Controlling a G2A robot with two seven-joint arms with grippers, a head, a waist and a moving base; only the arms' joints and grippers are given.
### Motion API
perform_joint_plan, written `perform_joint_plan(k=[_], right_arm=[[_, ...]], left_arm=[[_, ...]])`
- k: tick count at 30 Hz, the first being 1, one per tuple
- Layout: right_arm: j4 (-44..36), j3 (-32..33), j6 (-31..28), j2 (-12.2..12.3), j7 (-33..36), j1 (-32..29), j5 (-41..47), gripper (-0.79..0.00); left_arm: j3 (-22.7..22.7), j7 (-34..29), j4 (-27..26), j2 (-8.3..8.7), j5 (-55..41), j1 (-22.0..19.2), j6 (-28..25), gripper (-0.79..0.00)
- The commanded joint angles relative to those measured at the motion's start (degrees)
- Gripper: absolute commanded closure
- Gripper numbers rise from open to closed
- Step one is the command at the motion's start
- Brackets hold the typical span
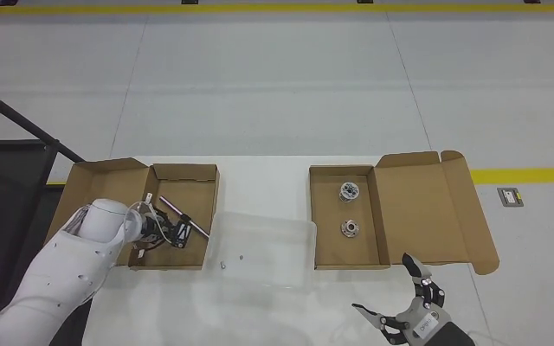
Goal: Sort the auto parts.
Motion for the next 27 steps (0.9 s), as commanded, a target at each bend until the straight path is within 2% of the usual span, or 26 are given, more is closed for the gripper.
perform_joint_plan(k=[1,4,8,12,15,17,21,24,25,27], right_arm=[[0.0,0.01,0.0,0.0,-0.01,-0.01,0.01,-0.785],[0.0,0.01,0.0,0.0,-0.01,-0.01,0.01,-0.785],[0.0,0.01,0.0,0.0,-0.01,-0.01,0.01,-0.785],[0.0,0.01,0.0,0.0,-0.01,-0.01,0.01,-0.785],[0.0,0.01,0.0,0.0,-0.01,-0.01,0.01,-0.785],[0.0,0.01,0.0,0.0,-0.01,-0.01,0.01,-0.785],[0.0,0.01,0.0,0.0,-0.01,-0.01,0.01,-0.785],[0.0,0.01,0.0,0.0,-0.01,-0.01,0.01,-0.785],[0.0,0.01,0.0,0.0,-0.01,-0.01,0.01,-0.785],[0.0,0.01,0.0,0.0,-0.01,-0.01,0.01,-0.785]], left_arm=[[-2.02,1.34,-2.43,1.15,-0.63,0.55,0.12,-0.265],[-5.12,2.55,-7.48,3.39,0.8,2.11,-0.77,-0.256],[-9.83,4.42,-17.43,6.45,2.77,5.23,-1.45,-0.268],[-14.82,8.41,-32.49,9.88,6.01,9.99,-3.42,-0.289],[-16.16,11.87,-38.6,11.46,9.12,11.87,-3.98,-0.329],[-15.72,14.9,-43.05,12.29,12.03,12.46,-4.4,-0.342],[-13.14,20.68,-47.43,13.16,17.78,11.4,-4.1,-0.382],[-9.3,23.74,-47.54,12.68,21.24,8.46,-4.16,-0.474],[-7.45,24.1,-47.56,12.3,22.92,7.25,-4.55,-0.536],[-3.38,25.44,-46.89,11.2,24.66,4.58,-4.13,-0.563]])
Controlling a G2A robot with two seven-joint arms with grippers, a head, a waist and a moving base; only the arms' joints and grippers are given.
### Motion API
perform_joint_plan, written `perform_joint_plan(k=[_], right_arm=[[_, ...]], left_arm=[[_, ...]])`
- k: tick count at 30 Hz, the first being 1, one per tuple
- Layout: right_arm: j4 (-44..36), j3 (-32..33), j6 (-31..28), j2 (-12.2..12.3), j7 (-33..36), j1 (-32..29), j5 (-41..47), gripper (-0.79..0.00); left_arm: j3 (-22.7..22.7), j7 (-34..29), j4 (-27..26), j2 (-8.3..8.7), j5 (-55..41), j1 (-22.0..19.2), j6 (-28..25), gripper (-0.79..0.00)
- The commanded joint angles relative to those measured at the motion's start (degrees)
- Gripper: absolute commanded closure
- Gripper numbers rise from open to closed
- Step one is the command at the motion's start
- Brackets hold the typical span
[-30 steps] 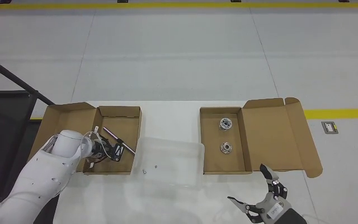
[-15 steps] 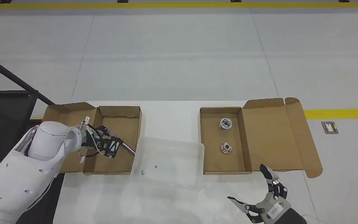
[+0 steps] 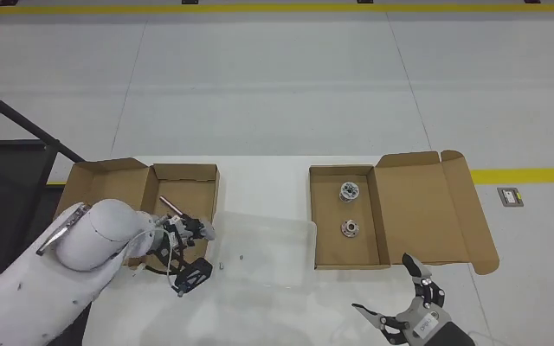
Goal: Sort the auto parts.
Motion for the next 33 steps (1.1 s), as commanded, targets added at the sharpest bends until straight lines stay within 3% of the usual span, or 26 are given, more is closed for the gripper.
perform_joint_plan(k=[1,7,10,12,20,23,27,33], right_arm=[[0.0,0.01,0.0,0.0,-0.01,-0.01,0.01,-0.785],[0.0,0.01,0.0,0.0,-0.01,-0.01,0.01,-0.785],[0.0,0.01,0.0,0.0,-0.01,-0.01,0.01,-0.785],[0.0,0.01,0.0,0.0,-0.01,-0.01,0.01,-0.785],[0.0,0.01,0.0,0.0,-0.01,-0.01,0.01,-0.785],[0.0,0.01,0.0,0.0,-0.01,-0.01,0.01,-0.785],[0.0,0.01,0.0,0.0,-0.01,-0.01,0.01,-0.785],[0.0,0.01,0.0,0.0,-0.01,-0.01,0.01,-0.785]], left_arm=[[4.33,1.05,1.13,-1.12,1.69,-2.82,0.94,-0.582],[16.28,2.9,6.41,-5.99,3.78,-12.49,2.79,-0.65],[21.09,2.7,9.34,-8.72,3.54,-16.29,2.6,-0.779],[23.64,2.51,11.03,-10.55,2.42,-18.32,2.4,-0.785],[23.93,2.46,11.28,-10.83,2.1,-18.61,2.35,-0.785],[24.14,2.47,11.48,-10.73,-0.15,-16.5,5.74,-0.785],[25.48,2.92,11.11,-10.88,0.32,-15.82,5.65,-0.785],[29.25,4.43,14.47,-12.92,1.17,-16.96,4.32,-0.785]])
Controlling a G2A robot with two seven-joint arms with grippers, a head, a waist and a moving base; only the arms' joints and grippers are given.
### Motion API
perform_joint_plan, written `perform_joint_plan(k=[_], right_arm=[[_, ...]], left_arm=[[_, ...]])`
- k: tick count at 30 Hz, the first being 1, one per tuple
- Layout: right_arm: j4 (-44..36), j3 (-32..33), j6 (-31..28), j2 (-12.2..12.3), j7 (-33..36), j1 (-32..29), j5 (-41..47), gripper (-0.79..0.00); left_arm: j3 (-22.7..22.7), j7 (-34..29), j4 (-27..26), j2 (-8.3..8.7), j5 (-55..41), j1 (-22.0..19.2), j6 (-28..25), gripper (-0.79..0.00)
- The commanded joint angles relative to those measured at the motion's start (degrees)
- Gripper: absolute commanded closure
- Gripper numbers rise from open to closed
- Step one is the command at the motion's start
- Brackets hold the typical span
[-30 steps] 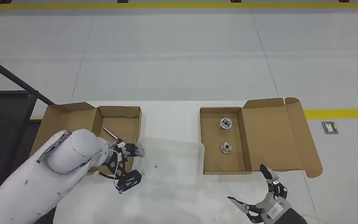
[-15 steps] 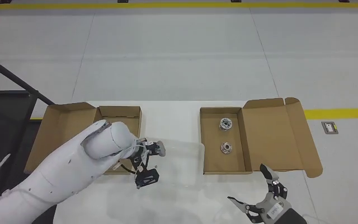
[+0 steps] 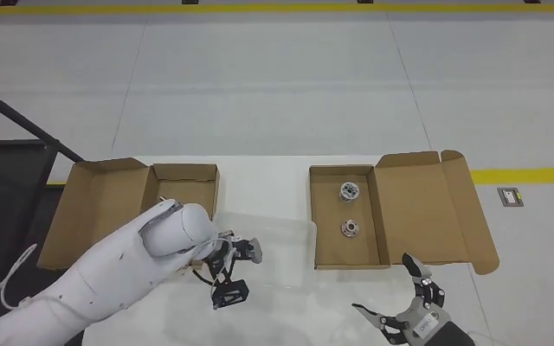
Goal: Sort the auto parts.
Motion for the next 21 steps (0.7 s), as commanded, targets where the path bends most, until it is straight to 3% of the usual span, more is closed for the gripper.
perform_joint_plan(k=[1,10,16,21], right_arm=[[0.0,0.01,0.0,0.0,-0.01,-0.01,0.01,-0.785],[0.0,0.01,0.0,0.0,-0.01,-0.01,0.01,-0.785],[0.0,0.01,0.0,0.0,-0.01,-0.01,0.01,-0.785],[0.0,0.01,0.0,0.0,-0.01,-0.01,0.01,-0.785]], left_arm=[[1.72,-0.47,1.44,-0.91,0.59,-0.47,-0.75,-0.785],[9.62,-0.61,10.13,-6.26,1.59,-4.7,-0.89,-0.785],[10.1,1.6,16.53,-9.43,0.61,-4.58,1.32,-0.785],[10.1,2.86,18.5,-10.18,0.32,-4.16,2.58,-0.785]])
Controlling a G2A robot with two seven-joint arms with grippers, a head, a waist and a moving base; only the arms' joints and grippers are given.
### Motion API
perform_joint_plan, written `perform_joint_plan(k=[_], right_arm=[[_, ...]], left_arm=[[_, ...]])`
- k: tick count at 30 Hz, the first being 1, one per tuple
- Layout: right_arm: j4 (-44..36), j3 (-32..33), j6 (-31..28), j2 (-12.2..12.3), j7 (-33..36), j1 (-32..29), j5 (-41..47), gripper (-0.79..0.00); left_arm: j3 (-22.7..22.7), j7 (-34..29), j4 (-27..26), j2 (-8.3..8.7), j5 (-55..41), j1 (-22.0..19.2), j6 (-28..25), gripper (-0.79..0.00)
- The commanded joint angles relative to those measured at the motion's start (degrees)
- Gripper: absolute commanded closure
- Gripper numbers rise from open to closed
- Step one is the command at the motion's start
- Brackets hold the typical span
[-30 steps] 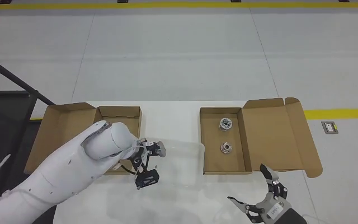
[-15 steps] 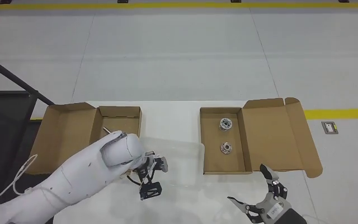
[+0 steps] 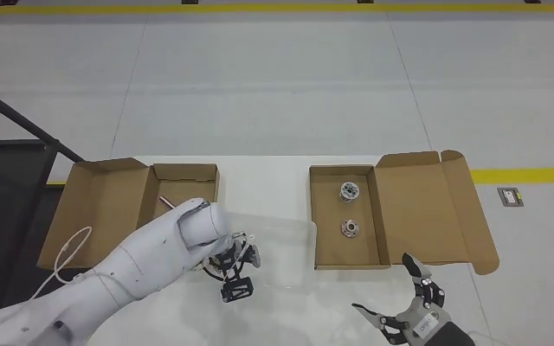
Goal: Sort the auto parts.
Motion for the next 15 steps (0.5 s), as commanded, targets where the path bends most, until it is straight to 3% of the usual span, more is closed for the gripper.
perform_joint_plan(k=[1,7,15], right_arm=[[0.0,0.01,0.0,0.0,-0.01,-0.01,0.01,-0.785],[0.0,0.01,0.0,0.0,-0.01,-0.01,0.01,-0.785],[0.0,0.01,0.0,0.0,-0.01,-0.01,0.01,-0.785]], left_arm=[[0.0,-0.06,-0.11,0.04,0.02,-0.02,-0.06,-0.785],[-0.45,-2.12,0.74,0.0,-1.36,1.21,0.35,-0.785],[-0.64,-4.41,2.57,-0.9,-3.8,1.86,-3.56,-0.785]])
